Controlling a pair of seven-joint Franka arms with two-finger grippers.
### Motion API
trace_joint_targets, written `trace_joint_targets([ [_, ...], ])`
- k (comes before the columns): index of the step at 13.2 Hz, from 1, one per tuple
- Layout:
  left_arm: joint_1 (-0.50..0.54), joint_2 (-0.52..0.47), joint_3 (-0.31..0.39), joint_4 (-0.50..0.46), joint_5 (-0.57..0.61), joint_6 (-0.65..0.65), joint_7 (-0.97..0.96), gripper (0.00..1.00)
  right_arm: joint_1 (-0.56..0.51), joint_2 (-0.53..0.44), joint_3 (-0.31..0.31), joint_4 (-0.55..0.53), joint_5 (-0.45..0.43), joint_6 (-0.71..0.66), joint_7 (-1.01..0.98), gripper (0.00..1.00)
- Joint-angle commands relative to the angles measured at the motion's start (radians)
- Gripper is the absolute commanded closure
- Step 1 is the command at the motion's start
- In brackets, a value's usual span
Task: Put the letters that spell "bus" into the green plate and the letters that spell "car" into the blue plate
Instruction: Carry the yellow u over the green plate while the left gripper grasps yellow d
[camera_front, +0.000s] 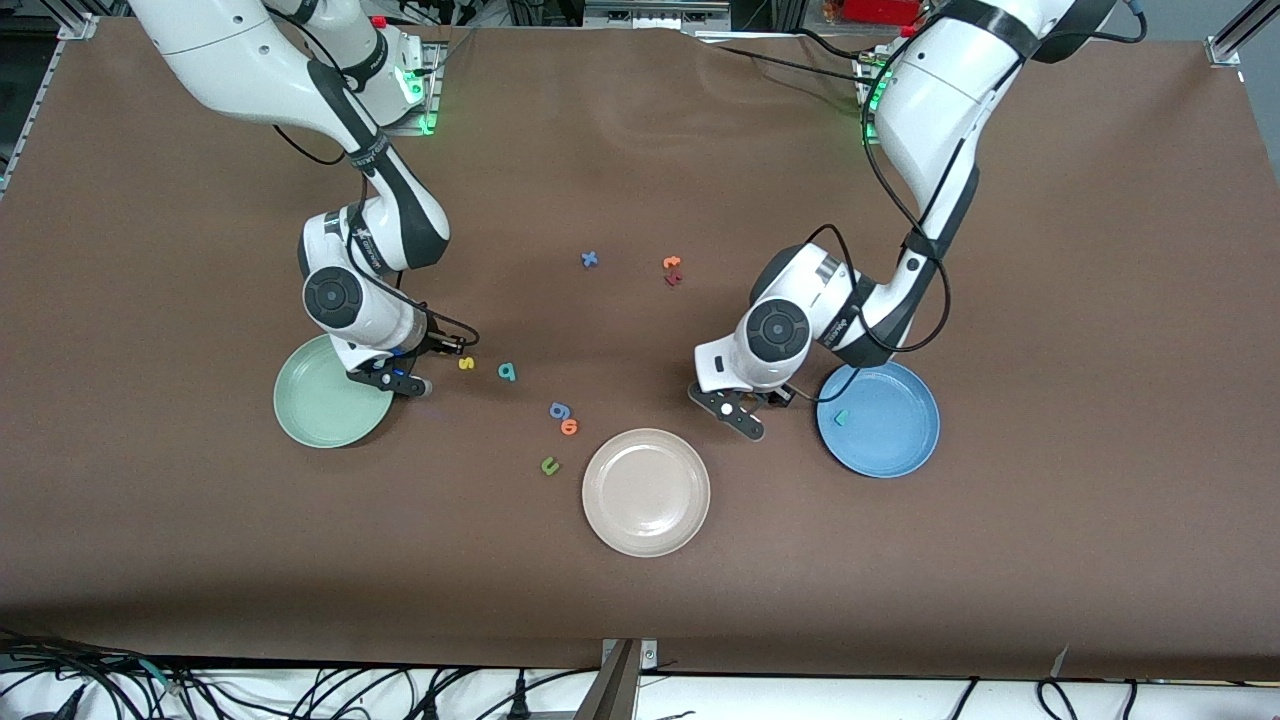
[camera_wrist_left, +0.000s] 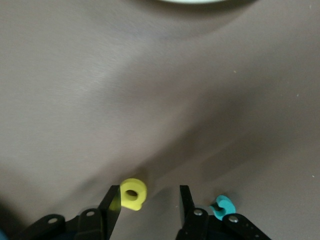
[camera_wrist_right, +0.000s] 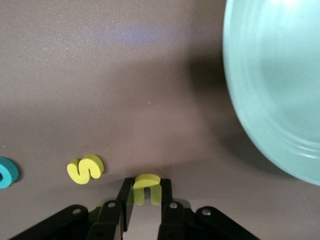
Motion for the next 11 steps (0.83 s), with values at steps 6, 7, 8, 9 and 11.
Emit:
trace_joint_targets([
  [6,-0.007,-0.001,0.007,-0.027,0.138,0.009,-0.026,0.42,-0.002,-0.033,0.009,0.088,0.005,-0.137,-0.039,1.0],
  [7,-0.007,0.0,0.007,-0.029,0.138,0.009,-0.036,0.42,-0.004,-0.039,0.005,0.117,0.01,-0.182,-0.071,1.0],
  [8,-0.008,0.0,0.007,-0.031,0.141,0.009,-0.048,0.42,-0.007,-0.05,-0.003,0.133,0.012,-0.213,-0.115,1.0],
  [9,-0.01,0.003,0.007,-0.032,0.141,0.009,-0.049,0.44,-0.008,-0.058,-0.032,0.14,0.012,-0.23,-0.17,1.0],
  [11,-0.01,0.008,0.007,-0.031,0.141,0.009,-0.051,0.55,-0.011,-0.067,-0.101,0.148,0.012,-0.241,-0.32,1.0],
])
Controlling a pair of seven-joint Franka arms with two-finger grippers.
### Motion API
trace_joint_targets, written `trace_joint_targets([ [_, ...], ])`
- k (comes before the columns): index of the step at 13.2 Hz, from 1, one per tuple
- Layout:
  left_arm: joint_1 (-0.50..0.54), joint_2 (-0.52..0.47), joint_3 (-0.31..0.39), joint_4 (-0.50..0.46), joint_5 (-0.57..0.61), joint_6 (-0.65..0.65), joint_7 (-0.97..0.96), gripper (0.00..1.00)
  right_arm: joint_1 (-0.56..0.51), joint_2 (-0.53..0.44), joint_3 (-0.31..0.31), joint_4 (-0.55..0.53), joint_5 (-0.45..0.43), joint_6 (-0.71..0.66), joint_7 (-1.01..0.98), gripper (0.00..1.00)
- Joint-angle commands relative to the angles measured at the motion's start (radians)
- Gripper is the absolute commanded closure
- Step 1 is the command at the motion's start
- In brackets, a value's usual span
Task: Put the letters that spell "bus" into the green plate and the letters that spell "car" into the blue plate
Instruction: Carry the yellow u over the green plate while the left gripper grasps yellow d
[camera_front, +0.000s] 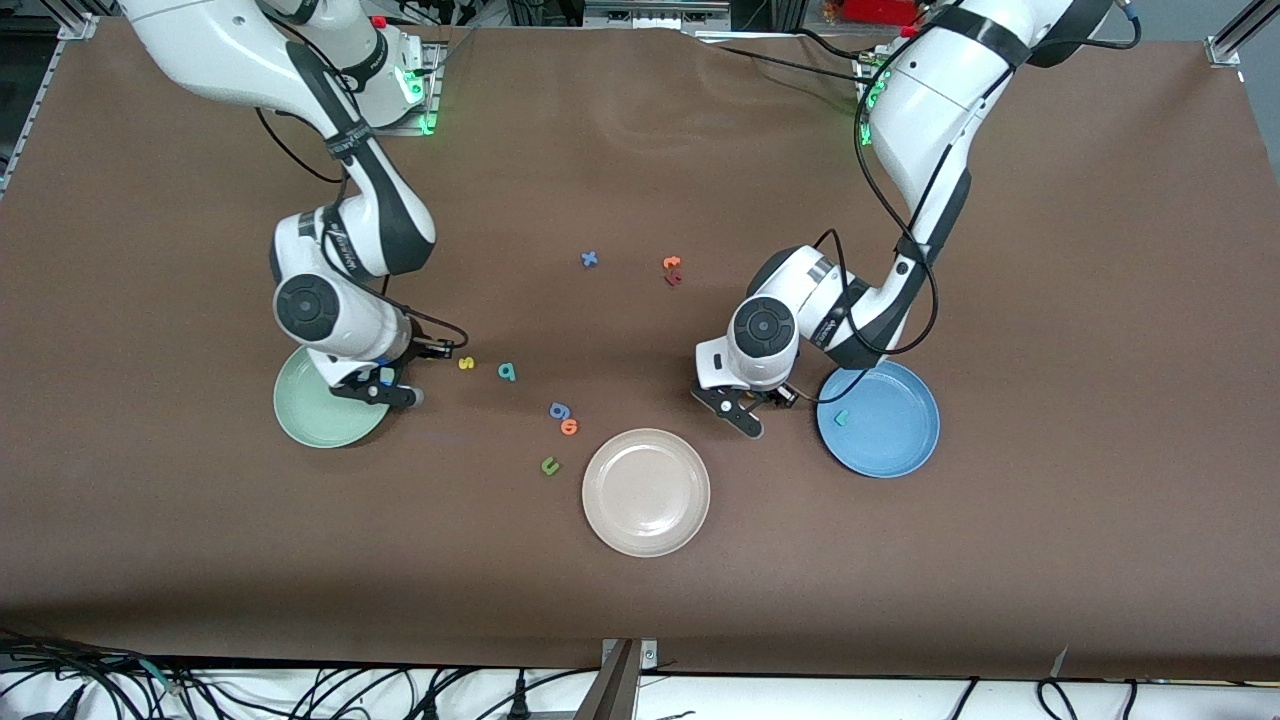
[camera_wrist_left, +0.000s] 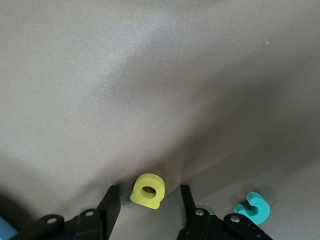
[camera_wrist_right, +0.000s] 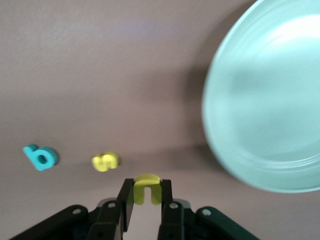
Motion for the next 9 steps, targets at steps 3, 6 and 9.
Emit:
trace_joint_targets([
  [3,-0.01,-0.004,0.002,-0.004,0.037,0.008,-0.03,0.89,-0.017,-0.008,-0.155,0.019,0.005,-0.016,-0.385,1.0],
  [6,-0.01,-0.024,0.002,0.005,0.037,-0.012,-0.021,0.91,-0.034,0.031,-0.185,0.017,-0.001,0.046,-0.455,1.0],
  [9,0.016,-0.107,0.002,0.009,0.037,-0.148,-0.003,0.91,-0.034,0.094,-0.185,0.011,0.001,0.118,-0.441,1.0],
])
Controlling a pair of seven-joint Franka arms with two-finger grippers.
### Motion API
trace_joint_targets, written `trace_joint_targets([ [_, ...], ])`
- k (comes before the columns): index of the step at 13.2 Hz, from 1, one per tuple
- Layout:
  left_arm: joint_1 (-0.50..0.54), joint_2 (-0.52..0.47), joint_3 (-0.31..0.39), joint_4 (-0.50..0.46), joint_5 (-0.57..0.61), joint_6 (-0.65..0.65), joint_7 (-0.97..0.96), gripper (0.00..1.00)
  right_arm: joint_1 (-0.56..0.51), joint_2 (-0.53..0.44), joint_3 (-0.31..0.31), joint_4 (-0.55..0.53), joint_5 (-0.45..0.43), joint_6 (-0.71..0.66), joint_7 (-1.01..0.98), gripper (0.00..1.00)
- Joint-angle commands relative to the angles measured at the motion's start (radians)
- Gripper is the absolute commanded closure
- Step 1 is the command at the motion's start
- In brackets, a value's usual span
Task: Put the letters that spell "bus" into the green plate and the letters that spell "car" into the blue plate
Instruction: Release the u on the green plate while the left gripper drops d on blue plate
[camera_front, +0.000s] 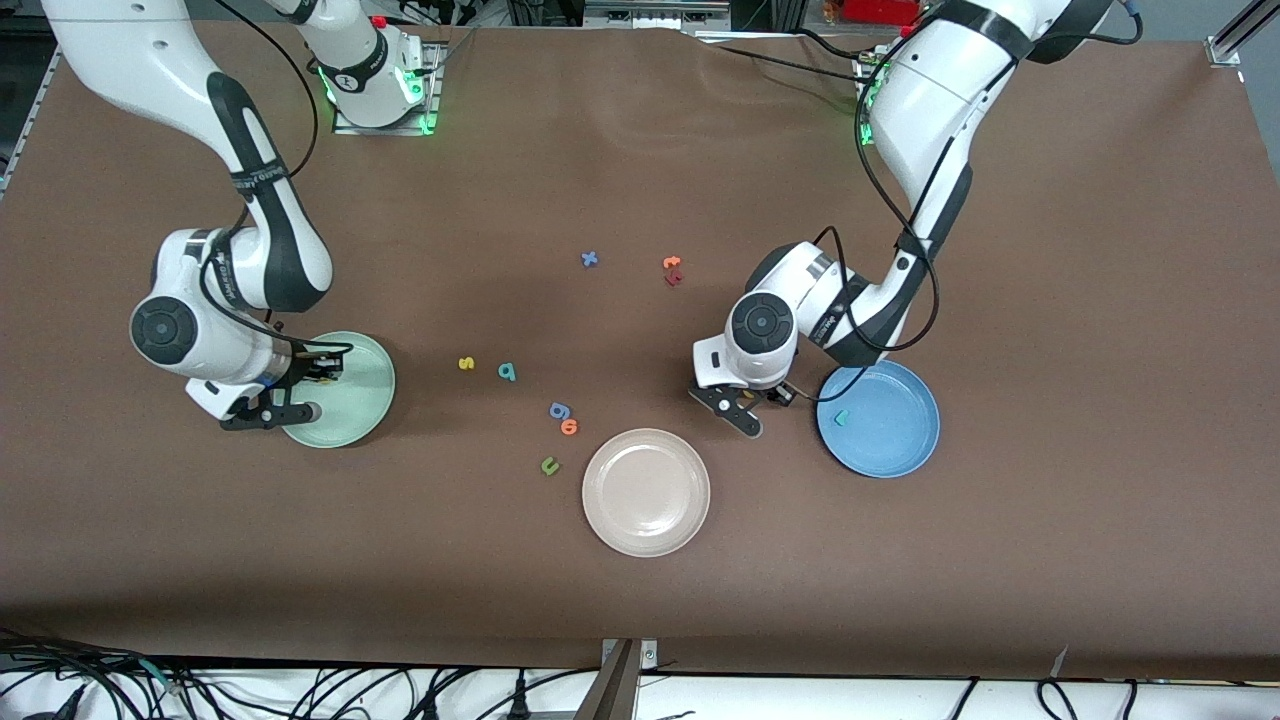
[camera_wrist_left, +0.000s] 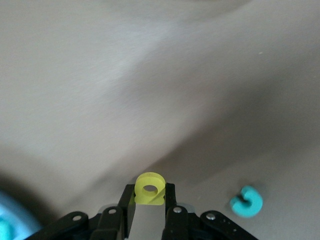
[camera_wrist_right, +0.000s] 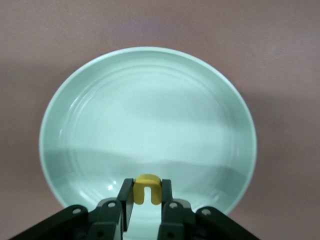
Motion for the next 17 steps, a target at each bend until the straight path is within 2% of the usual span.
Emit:
trace_joint_targets([
  [1,0.031,-0.093,0.003,-0.011,0.036,-0.117,0.047,0.91,0.002,0.044,0.003,0.005,0.007,0.045,-0.002,0.87],
  [2,0.068,-0.107,0.003,-0.011,0.036,-0.15,0.117,0.9,0.002,0.042,0.003,0.006,0.012,0.042,0.001,0.36],
  [3,0.114,-0.108,0.001,-0.012,0.036,-0.168,0.188,0.88,0.002,0.033,0.005,0.008,0.012,0.037,0.013,0.0],
  [4,0.157,-0.108,-0.002,-0.016,0.036,-0.173,0.257,0.86,0.004,0.018,0.011,0.008,0.012,0.034,0.035,0.0],
  [6,0.188,-0.107,-0.002,-0.016,0.036,-0.173,0.33,0.81,0.007,-0.021,0.066,0.011,0.012,-0.003,0.155,0.0],
  [7,0.188,-0.105,0.0,-0.016,0.036,-0.173,0.33,0.55,0.013,-0.036,0.098,0.011,0.01,-0.012,0.232,0.0],
  [8,0.188,-0.104,0.0,-0.016,0.036,-0.171,0.33,0.01,0.022,-0.039,0.133,0.011,0.01,-0.012,0.312,0.0],
  [10,0.183,-0.105,-0.003,-0.016,0.036,-0.171,0.324,0.0,0.074,-0.027,0.167,0.011,0.005,0.023,0.465,0.0],
  [13,0.166,-0.107,-0.013,-0.011,0.009,-0.171,0.295,0.0,0.139,0.025,0.179,0.002,0.01,0.124,0.567,0.0],
  [17,0.153,-0.094,-0.11,-0.013,-0.042,-0.161,-0.046,0.0,0.167,0.076,0.179,-0.001,-0.001,0.154,0.578,0.0],
])
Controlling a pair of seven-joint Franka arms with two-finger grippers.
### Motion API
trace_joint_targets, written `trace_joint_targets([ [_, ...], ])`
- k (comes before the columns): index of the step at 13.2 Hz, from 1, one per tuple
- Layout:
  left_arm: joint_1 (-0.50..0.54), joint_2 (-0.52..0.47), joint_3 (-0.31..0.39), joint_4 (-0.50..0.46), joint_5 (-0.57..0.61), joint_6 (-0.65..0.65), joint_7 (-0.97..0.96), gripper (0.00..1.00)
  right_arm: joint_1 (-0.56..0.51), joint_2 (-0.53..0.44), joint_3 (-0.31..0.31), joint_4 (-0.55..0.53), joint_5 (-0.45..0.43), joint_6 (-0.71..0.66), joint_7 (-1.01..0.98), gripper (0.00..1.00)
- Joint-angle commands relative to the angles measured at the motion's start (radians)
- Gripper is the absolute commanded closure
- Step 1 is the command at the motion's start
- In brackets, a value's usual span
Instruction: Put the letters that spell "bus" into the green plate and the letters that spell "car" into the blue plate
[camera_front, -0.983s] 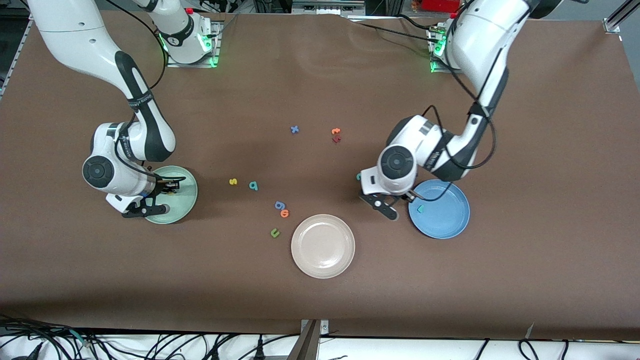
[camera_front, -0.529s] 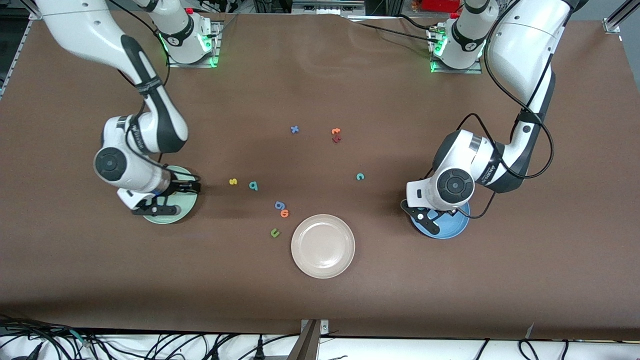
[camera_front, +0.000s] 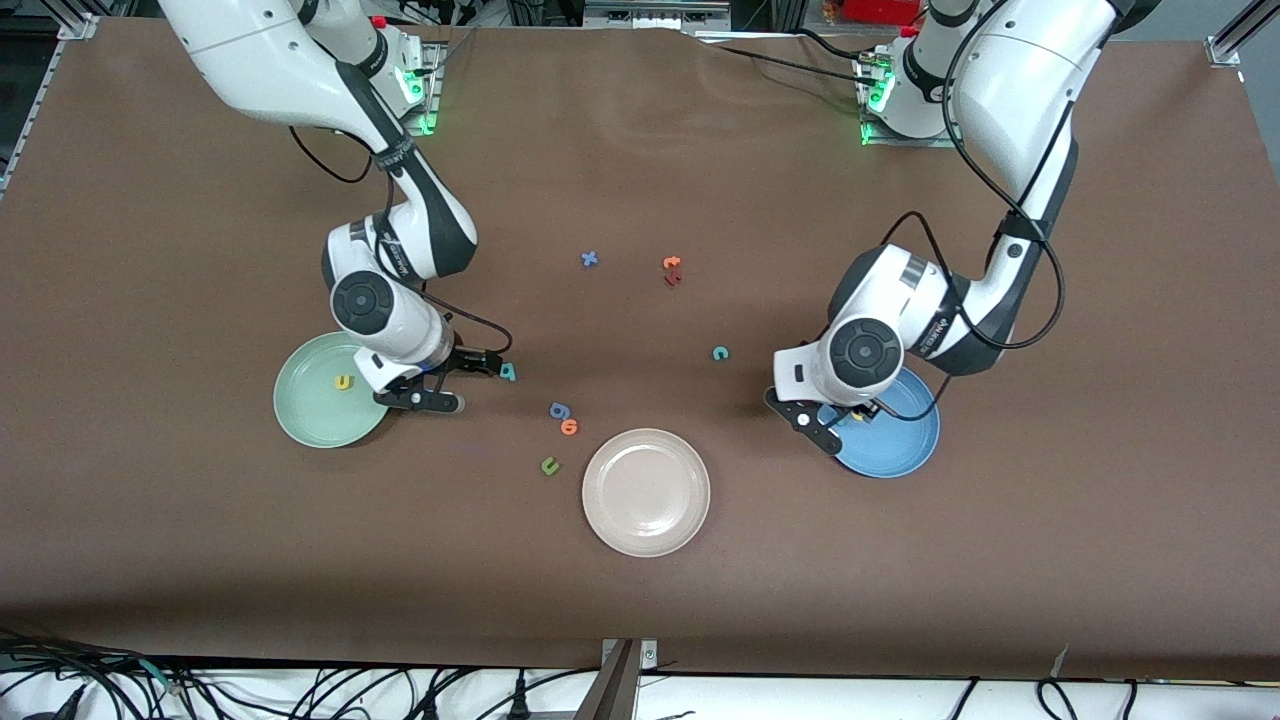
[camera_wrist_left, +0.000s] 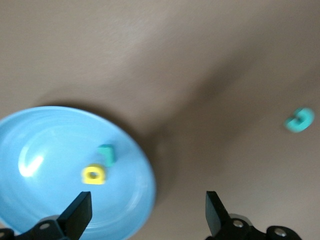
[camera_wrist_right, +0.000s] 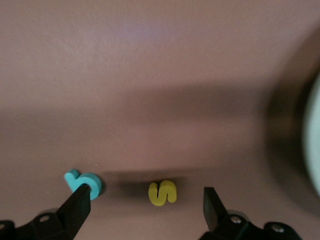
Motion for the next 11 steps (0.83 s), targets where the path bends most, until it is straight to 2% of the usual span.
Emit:
trace_joint_targets([
  [1,-0.038,0.016,-0.053,-0.007,-0.023,0.032,-0.256,0.0,0.002,0.009,-0.002,-0.008,-0.004,0.02,0.007,0.0],
  [4,-0.133,0.05,-0.054,-0.011,-0.019,0.089,-0.566,0.0,0.001,0.011,-0.006,-0.025,-0.005,0.029,-0.004,0.01],
  [5,-0.155,0.059,-0.054,-0.019,-0.016,0.111,-0.666,0.0,0.001,0.011,-0.008,-0.034,-0.005,0.042,-0.006,0.05],
  [7,-0.181,0.074,-0.052,-0.021,-0.005,0.12,-0.845,0.0,0.001,0.015,-0.008,-0.04,-0.007,0.061,-0.006,0.37],
  [8,-0.179,0.079,-0.052,-0.021,-0.005,0.132,-0.892,0.04,0.001,0.017,-0.007,-0.04,-0.007,0.061,-0.006,0.5],
  [11,-0.175,0.099,-0.052,-0.022,-0.005,0.157,-0.901,0.37,0.001,0.019,-0.008,-0.04,-0.007,0.061,-0.006,0.83],
])
